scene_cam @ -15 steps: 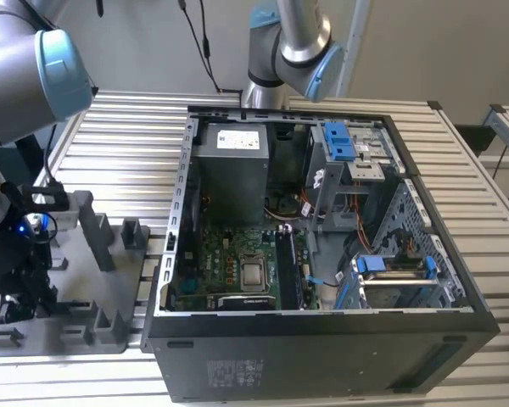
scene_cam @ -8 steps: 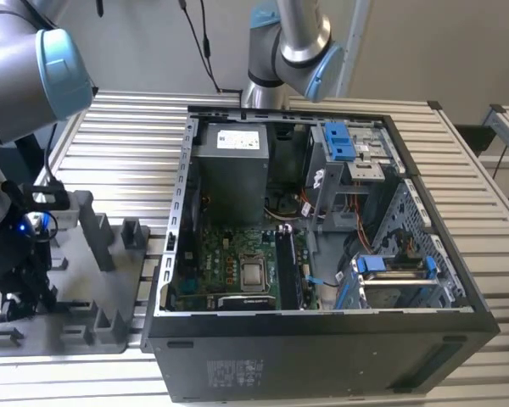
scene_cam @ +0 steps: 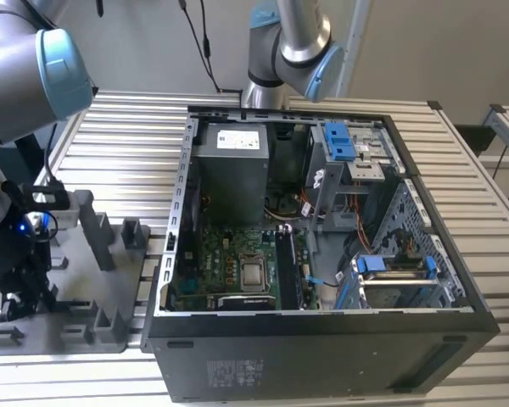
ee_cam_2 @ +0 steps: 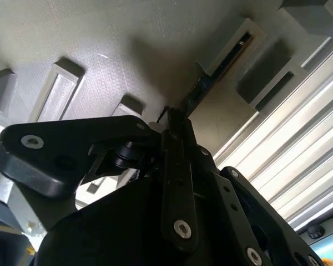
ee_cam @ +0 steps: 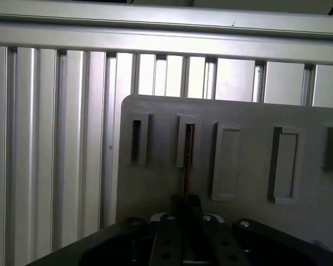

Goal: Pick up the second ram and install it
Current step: 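Pick up the second ram and move it above second insertion slot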

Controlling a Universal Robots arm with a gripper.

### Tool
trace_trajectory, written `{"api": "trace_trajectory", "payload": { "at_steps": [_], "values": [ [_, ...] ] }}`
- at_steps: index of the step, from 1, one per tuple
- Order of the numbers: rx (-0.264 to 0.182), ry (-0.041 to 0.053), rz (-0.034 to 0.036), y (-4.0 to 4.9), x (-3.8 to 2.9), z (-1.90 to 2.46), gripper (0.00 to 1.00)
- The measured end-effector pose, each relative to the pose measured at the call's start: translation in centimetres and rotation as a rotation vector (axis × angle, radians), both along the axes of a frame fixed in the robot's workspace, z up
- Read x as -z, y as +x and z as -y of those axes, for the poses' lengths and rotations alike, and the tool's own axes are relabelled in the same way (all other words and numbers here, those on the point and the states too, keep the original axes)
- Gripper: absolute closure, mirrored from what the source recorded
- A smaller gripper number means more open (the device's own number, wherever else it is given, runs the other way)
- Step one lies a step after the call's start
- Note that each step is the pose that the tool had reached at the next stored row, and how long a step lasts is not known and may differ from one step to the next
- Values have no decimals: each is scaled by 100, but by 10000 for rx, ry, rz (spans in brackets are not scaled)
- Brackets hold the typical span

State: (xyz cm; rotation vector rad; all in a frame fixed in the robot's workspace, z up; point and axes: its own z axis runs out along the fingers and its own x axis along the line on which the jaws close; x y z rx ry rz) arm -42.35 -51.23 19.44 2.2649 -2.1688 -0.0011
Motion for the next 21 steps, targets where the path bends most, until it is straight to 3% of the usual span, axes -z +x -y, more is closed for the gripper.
{"api": "trace_trajectory", "payload": {
  "at_steps": [3, 21],
  "values": [
    [0, 1, -1, 0, 0, 0, 86],
    [0, 3, 2, 0, -1, -4, 86]
  ]
}}
